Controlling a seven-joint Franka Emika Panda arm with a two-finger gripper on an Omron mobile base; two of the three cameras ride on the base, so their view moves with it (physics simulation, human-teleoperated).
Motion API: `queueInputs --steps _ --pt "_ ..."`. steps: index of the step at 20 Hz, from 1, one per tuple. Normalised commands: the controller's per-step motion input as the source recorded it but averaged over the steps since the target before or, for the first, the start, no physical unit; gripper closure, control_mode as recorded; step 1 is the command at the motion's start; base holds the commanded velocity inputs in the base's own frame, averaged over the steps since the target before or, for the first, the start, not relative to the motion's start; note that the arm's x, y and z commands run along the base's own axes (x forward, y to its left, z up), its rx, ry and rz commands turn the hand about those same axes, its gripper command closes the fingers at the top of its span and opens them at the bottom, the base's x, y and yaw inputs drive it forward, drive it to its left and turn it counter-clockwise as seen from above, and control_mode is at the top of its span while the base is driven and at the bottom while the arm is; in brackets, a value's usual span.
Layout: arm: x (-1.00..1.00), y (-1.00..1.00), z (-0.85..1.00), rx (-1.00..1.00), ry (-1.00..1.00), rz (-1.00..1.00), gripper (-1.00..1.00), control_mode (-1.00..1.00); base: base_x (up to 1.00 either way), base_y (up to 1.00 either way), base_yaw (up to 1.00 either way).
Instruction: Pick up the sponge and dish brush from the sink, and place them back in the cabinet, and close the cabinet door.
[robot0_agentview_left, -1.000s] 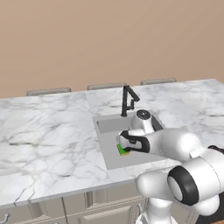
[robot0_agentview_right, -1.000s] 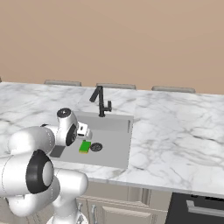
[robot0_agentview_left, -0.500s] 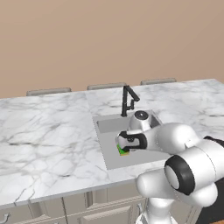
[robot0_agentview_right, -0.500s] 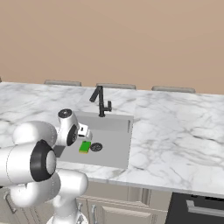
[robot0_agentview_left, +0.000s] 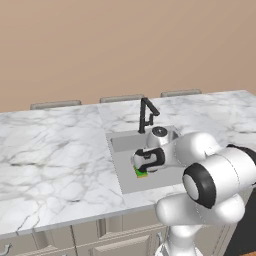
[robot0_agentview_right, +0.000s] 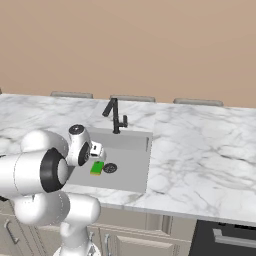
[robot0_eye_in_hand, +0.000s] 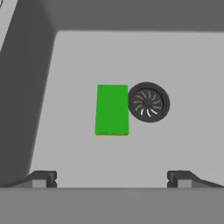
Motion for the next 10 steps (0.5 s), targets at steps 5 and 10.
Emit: queueInputs --steps 5,10 --pt "0.03 0.0 -0.03 0.0 0.02 0.0 -1.0 -1.0 0.0 0.0 0.0" --pt "0.04 0.0 -0.13 0.0 0.0 0.0 -1.0 -1.0 0.0 0.0 0.0"
